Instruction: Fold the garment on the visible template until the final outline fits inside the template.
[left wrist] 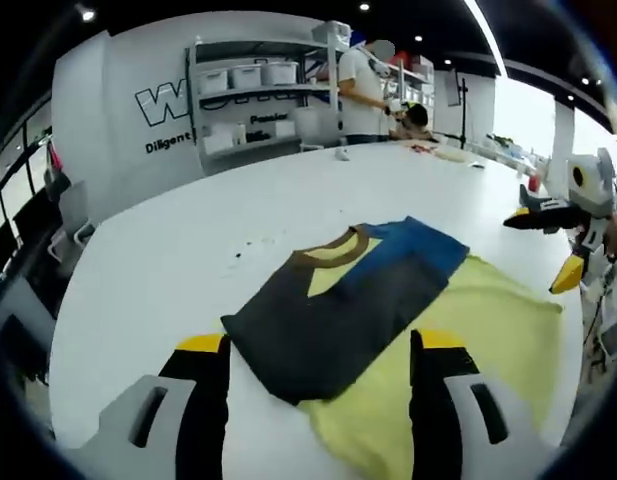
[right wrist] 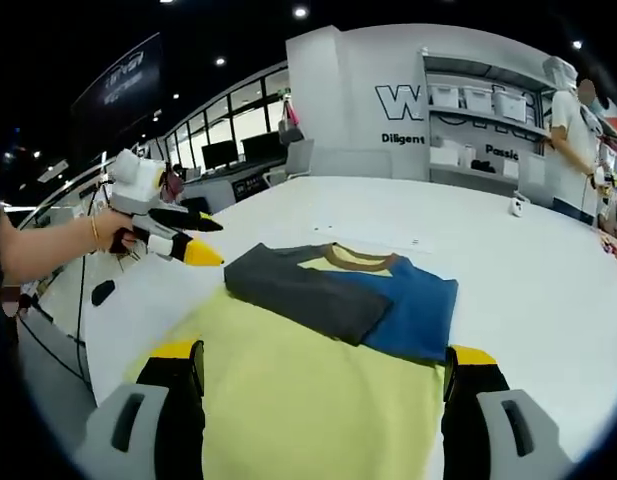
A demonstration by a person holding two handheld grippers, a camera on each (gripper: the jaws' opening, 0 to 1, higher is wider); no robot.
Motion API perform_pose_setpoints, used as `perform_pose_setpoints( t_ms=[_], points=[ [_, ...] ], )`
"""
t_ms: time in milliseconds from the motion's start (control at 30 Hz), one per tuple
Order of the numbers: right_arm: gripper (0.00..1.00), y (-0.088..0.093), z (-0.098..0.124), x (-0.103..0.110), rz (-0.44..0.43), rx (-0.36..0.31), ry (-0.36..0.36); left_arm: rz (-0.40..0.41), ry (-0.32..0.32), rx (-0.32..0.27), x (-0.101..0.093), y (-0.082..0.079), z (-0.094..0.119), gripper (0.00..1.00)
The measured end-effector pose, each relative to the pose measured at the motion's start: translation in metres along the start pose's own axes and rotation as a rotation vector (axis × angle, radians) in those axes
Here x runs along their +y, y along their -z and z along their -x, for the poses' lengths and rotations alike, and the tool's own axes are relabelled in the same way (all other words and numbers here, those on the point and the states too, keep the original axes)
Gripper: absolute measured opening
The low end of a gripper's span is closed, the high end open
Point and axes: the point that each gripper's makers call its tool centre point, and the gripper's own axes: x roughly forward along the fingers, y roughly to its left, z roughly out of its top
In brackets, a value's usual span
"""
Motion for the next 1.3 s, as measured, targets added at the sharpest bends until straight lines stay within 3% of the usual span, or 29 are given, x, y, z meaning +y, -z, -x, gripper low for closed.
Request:
perform_pose_setpoints(
  t_ms=[267, 600, 833, 1100, 1300],
  points=[
    [0.99, -0.005, -0.028, -0.007, 0.035, 0.016, 0.037, 0.024, -0.063, 0.035, 0.020, 0.033, 0.001, 0.61],
    [0.99, 0.009, -0.074, -0.025, -0.028, 0.051, 0.095, 0.016, -0.103, 0.085, 0.031, 0.063, -0.013, 0.46],
    [0.99, 0.008, -0.100, -0.046, 0.001, 0.041, 0.189, -0.004, -0.107, 0.059, 0.030, 0.065, -0.023, 0.30],
    [0.98, 0.009, -0.125, -0.036, 0.014, 0.032, 0.128, 0.018, -0.083, 0.055, 0.026, 0.069, -0.032, 0.23],
    [0.97, 0.022, -0.139, -0.031, 0.029, 0.063, 0.101, 0.023, -0.056, 0.042, 0.022, 0.068, -0.037, 0.17]
  ],
)
